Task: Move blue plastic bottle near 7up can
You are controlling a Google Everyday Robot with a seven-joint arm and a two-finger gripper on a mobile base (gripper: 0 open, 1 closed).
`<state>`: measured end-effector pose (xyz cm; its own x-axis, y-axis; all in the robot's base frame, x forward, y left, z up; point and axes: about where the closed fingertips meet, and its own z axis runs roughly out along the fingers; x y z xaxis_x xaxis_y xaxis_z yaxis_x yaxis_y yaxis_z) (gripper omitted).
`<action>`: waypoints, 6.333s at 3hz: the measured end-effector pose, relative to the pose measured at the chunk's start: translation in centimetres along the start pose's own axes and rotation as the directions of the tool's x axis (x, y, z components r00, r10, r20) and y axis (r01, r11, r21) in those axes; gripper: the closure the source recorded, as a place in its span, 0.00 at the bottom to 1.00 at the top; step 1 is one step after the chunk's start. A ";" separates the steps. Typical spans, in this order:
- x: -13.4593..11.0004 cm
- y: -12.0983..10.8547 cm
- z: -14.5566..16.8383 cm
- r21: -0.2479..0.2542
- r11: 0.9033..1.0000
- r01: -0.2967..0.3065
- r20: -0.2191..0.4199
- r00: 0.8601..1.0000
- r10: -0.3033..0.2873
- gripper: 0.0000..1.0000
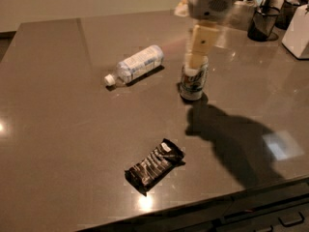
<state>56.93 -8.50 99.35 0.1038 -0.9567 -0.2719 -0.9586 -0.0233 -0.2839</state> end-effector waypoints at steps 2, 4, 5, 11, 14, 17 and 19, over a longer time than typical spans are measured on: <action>-7.3 -2.1 6.5 -0.091 0.987 0.135 0.028 0.991 -0.133 0.00; -10.5 -2.2 14.8 -0.224 0.939 0.259 0.021 0.965 -0.261 0.00; -11.2 -3.1 17.1 -0.248 0.922 0.297 0.020 0.953 -0.302 0.00; -8.5 -5.1 17.1 -0.265 0.899 0.350 -0.030 0.928 -0.370 0.76; -5.3 -3.1 15.7 -0.310 0.920 0.240 -0.008 0.967 -0.255 1.00; -0.9 -0.8 14.5 -0.347 0.918 0.193 -0.005 0.978 -0.207 0.84; -0.5 -1.4 14.8 -0.320 0.929 0.189 0.000 0.980 -0.199 0.37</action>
Offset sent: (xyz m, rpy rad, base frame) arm 0.0374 0.1311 -0.0734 -0.0874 0.1341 0.2526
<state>62.13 -3.71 86.24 0.2926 -0.9330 -0.2095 -0.9553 -0.2949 -0.0211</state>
